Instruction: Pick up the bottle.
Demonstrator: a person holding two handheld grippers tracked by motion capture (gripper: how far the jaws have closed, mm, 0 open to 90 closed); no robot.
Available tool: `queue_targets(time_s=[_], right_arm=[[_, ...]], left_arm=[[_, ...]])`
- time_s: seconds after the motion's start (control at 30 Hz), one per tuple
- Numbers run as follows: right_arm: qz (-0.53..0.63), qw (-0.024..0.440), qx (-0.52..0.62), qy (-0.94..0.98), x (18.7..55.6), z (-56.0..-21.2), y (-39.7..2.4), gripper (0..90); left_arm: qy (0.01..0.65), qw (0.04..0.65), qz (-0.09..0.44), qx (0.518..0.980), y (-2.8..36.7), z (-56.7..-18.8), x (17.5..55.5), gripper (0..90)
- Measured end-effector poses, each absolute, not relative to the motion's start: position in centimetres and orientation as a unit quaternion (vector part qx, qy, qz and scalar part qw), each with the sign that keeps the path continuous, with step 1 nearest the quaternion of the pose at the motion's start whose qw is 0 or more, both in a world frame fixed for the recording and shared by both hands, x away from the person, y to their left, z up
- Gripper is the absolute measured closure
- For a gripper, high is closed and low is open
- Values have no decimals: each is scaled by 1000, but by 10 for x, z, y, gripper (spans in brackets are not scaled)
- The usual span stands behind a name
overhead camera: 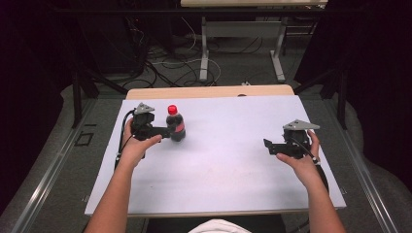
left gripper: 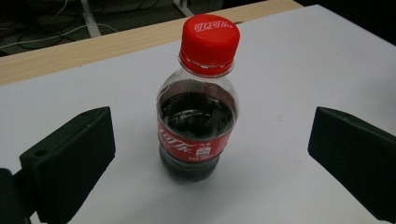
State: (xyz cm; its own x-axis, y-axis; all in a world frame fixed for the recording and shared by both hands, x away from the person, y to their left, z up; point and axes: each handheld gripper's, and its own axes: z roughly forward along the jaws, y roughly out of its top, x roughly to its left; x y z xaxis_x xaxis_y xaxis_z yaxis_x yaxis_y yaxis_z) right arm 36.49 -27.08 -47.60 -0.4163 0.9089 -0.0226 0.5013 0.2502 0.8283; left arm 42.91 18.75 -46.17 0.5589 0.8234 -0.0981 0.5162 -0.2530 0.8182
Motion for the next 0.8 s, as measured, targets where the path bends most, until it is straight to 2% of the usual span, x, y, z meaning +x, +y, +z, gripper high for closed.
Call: queue_targets(time_s=[0.3,0.6,0.8], right_arm=[[387,260,474,747,367,-479,-272,146],[390,257,477,745,367,-479,-272,147],[390,257,476,745,368,-481,-274,147]], left_arm=[[428,419,196,777,180,-475,444,20],[432,413,188,779,168,-495,458,117],[434,410,174,783,167,-500,461,145]])
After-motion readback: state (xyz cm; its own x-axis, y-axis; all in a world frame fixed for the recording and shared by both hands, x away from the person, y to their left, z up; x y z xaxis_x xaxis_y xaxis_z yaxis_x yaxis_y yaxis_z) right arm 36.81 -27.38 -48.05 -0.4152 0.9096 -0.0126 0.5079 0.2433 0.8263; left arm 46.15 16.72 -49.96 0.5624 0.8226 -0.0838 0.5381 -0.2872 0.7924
